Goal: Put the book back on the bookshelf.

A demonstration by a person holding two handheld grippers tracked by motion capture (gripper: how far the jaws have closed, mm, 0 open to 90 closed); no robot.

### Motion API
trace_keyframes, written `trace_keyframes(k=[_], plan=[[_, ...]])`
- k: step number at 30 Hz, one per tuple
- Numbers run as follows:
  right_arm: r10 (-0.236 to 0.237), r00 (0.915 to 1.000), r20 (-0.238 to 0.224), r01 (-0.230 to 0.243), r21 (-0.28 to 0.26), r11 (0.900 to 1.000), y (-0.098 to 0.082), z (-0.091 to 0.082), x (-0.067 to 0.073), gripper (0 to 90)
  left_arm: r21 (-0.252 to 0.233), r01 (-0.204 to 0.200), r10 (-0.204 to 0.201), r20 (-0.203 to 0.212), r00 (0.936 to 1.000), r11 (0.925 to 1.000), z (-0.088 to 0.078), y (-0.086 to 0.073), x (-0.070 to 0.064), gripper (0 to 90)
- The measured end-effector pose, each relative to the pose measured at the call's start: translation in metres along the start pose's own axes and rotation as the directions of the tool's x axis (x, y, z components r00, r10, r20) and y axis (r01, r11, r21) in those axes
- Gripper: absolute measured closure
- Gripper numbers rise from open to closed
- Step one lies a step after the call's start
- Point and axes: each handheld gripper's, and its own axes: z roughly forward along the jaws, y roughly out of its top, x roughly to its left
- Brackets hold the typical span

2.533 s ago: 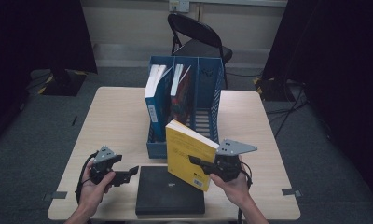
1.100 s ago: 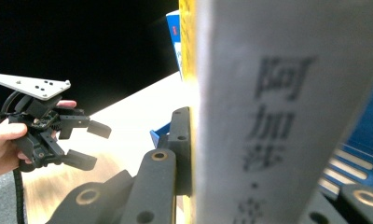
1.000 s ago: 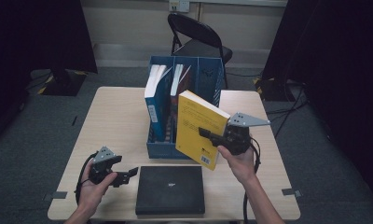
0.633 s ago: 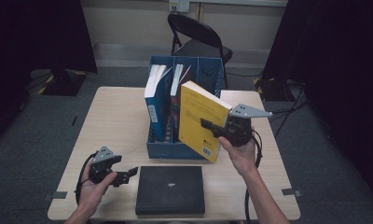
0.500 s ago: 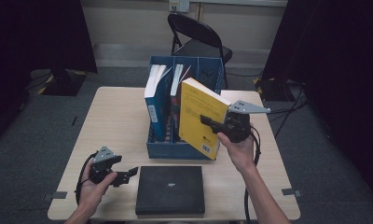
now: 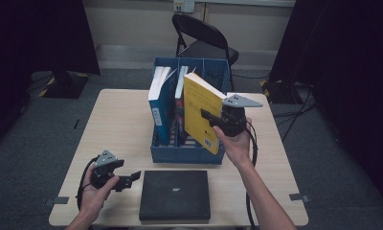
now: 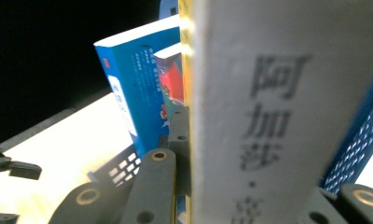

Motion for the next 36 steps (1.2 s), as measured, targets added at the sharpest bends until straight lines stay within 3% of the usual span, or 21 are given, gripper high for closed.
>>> trace_keyframes(k=[11,18,22,32,36], plan=[[0.023,0.9974,0.069,-0.024,0.019,1.0,0.005,0.021,0.001,75.7,0.002,0.001,-0.001,-0.005,1.0,1.0,0.0,0.0,0.001,15.7],[0.035,0.9906,0.132,-0.038,0.019,0.999,0.008,0.035,0.001,75.7,0.004,0.004,-0.004,-0.003,1.0,1.0,0.001,-0.001,0.002,15.8],[0.028,0.9898,0.14,-0.032,0.025,0.999,0.01,0.042,0.001,75.7,0.011,0.0,0.0,0.006,1.0,0.9999,0.001,-0.001,0.002,16.1],[0.072,0.981,0.18,-0.075,0.011,0.997,0.012,0.055,-0.006,75.7,0.009,-0.003,0.003,0.005,1.0,1.0,0.002,-0.001,0.002,16.0],[0.069,0.9776,0.199,-0.073,0.012,0.997,0.018,0.062,-0.006,75.7,0.013,-0.003,0.003,0.008,1.0,0.9999,0.003,-0.001,0.001,16.3]])
